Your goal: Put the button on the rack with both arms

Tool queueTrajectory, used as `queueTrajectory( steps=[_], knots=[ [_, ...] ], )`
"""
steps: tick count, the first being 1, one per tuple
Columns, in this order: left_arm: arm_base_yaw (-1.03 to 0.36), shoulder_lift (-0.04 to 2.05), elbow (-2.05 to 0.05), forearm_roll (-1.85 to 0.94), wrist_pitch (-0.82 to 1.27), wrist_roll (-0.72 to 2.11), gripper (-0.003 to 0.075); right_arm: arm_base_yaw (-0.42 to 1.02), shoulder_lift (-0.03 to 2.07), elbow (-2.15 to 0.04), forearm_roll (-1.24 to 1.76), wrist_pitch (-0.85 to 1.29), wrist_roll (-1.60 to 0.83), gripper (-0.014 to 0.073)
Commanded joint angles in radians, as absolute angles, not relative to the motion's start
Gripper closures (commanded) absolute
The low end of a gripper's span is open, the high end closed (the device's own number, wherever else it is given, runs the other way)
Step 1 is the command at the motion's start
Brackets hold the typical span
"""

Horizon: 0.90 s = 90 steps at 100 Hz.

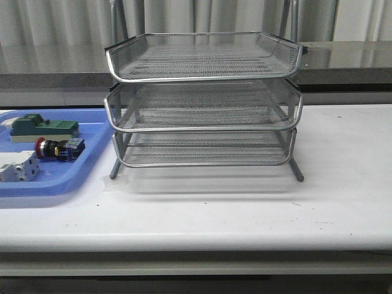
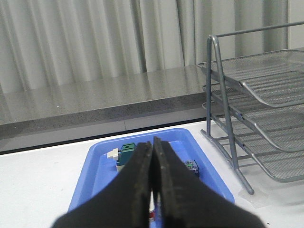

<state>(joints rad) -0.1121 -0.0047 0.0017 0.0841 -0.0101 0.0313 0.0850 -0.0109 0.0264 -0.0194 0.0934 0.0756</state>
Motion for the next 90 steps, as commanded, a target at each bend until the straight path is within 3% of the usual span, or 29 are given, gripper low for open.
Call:
queueTrajectory(
  steps=[1,72,90],
  knots=[
    [-0.109,-0.038,0.049,0.074,-0.084,0.02,0.074,0.076,-0.031,0.013,-0.028,0.011,0.079,0.0654],
    [-0.109,-0.038,0.049,0.074,-0.084,0.02,0.074,0.076,-0.031,0.013,-0.031,0.01,0.078,0.0654],
    [-0.109,-0.038,0.049,0.074,-0.084,0.02,0.074,0.076,-0.031,0.012,-0.031,-0.077,0.078,0.0654]
  ],
)
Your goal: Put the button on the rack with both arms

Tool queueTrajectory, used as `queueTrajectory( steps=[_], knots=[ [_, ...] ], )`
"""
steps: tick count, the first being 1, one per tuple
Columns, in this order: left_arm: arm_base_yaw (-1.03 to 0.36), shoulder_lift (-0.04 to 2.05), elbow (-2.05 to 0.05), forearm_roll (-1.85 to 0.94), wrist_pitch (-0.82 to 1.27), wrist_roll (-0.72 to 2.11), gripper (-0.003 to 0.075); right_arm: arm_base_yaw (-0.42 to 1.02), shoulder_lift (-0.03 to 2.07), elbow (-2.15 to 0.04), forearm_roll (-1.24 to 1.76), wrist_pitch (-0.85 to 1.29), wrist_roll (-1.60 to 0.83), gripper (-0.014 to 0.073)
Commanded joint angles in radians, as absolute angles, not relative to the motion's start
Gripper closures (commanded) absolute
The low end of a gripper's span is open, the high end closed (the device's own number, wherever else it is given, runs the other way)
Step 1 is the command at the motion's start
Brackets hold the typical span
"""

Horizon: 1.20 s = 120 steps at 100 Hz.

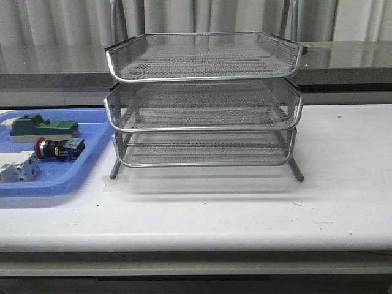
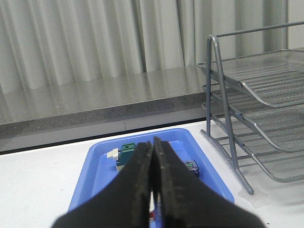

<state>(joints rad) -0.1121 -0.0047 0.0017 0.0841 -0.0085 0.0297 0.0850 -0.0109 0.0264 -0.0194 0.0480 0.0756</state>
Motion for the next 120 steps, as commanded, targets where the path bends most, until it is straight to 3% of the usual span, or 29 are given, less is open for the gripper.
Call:
queueTrajectory(
  steps=[1,36,78,112,120],
  knots=[
    [-0.109,-0.038,0.049,0.074,-0.084,0.02,0.074,0.076,-0.031,0.012,-0.031,-0.08,0.078,0.0654],
    [-0.109,-0.038,0.049,0.074,-0.084,0.02,0.074,0.076,0.03,-0.187,0.079,0.071,0.078,0.0654],
    [-0.109,-0.038,0.049,0.074,-0.084,0.02,0.074,0.076,0.513,-0.547,0.153,0.404,0.078,0.0654],
    [-0.109,-0.038,0.049,0.074,-0.084,0.02,0.074,0.076,0.826,-0.615,0.581,0.276,0.078,0.0652],
    [-0.109,-0.038,0.049,0.074,-0.084,0.02,0.074,0.077,0.883,-0.615,0.667,0.273,0.078,0.0619]
  ],
)
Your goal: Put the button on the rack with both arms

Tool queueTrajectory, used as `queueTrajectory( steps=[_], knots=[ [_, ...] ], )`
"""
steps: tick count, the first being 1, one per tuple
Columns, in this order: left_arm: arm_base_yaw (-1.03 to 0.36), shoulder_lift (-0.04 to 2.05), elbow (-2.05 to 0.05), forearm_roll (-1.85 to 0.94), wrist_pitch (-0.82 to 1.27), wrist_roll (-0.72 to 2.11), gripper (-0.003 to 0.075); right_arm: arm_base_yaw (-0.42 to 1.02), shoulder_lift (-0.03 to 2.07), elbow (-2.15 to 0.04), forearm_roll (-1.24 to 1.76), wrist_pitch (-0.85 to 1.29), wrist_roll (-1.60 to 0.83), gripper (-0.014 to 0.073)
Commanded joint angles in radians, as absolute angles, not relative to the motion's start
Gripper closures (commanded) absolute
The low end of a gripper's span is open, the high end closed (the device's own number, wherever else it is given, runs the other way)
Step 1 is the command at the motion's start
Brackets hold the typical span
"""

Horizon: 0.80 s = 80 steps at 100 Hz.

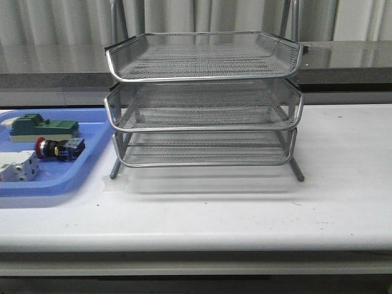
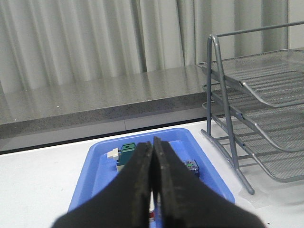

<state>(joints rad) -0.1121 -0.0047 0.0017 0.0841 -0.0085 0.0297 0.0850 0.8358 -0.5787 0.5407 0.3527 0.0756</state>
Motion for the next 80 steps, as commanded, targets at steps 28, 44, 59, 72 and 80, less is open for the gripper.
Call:
queueTrajectory(
  steps=[28,44,59,72,80],
  knots=[
    [-0.109,-0.038,0.049,0.074,-0.084,0.02,0.074,0.143,1.057,-0.62,0.732,0.268,0.078,0.018],
    [-0.109,-0.038,0.049,0.074,-0.084,0.02,0.074,0.2,1.159,-0.646,0.75,0.2,0.078,0.0207],
    [-0.109,-0.038,0.049,0.074,-0.084,0.02,0.074,0.22,1.269,-0.697,0.752,0.184,0.078,0.0216],
    [-0.109,-0.038,0.049,0.074,-0.084,0.02,0.074,0.22,1.35,-0.755,0.752,0.185,0.074,0.0216],
    [-0.109,-0.038,0.049,0.074,-0.084,0.02,0.074,0.22,1.386,-0.792,0.752,0.186,0.061,0.0216]
  ],
)
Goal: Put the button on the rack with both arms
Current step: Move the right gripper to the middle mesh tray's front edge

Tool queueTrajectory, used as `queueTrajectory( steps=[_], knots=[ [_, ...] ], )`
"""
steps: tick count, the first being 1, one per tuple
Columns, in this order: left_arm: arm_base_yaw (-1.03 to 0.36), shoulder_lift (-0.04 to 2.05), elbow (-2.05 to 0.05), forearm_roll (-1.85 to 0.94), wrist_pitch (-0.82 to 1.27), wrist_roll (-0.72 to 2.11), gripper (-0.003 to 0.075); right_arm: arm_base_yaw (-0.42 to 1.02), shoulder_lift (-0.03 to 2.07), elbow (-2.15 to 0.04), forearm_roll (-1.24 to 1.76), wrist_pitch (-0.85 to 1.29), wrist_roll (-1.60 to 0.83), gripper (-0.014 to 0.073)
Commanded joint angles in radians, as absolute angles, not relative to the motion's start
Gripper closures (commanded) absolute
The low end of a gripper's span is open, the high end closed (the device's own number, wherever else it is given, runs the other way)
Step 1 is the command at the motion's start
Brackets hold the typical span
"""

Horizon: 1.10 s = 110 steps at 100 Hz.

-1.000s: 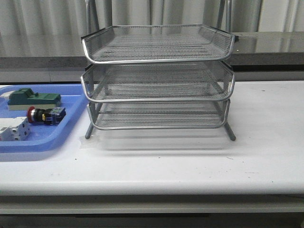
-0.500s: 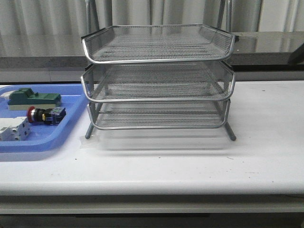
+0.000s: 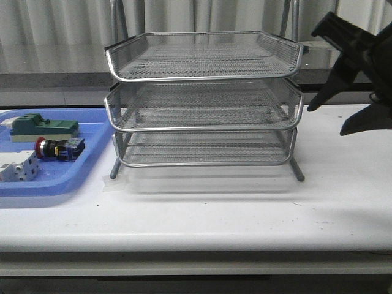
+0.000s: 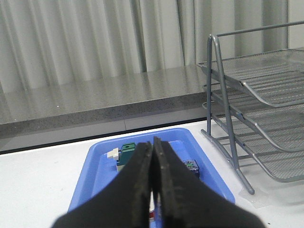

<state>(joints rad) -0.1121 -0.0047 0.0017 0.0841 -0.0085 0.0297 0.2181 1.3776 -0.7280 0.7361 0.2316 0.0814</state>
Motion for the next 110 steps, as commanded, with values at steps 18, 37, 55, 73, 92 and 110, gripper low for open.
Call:
queueTrajectory(
  steps=[18,37,55,73,92,110],
  knots=[
    [-0.109,-0.038,0.049,0.074,-0.084,0.02,0.074,0.22,1.454,-0.869,0.752,0.207,0.047,0.0216],
    [-0.109,-0.038,0.049,0.074,-0.084,0.02,0.074,0.22,1.513,-0.918,0.752,0.228,0.04,0.0216],
    [-0.109,-0.038,0.049,0.074,-0.084,0.02,0.074,0.22,1.552,-0.942,0.752,0.228,0.04,0.0216],
    [-0.109,-0.038,0.049,0.074,-0.084,0.02,0.074,0.223,1.568,-0.966,0.754,0.233,0.04,0.0216],
    [-0.109,-0.038,0.049,0.074,-0.084,0.02,0.074,0.242,1.571,-0.979,0.755,0.224,0.029,0.0263],
    [-0.109,-0.038,0.049,0.074,-0.084,0.02,0.074,0.246,1.571,-0.979,0.757,0.228,0.029,0.0368]
  ],
)
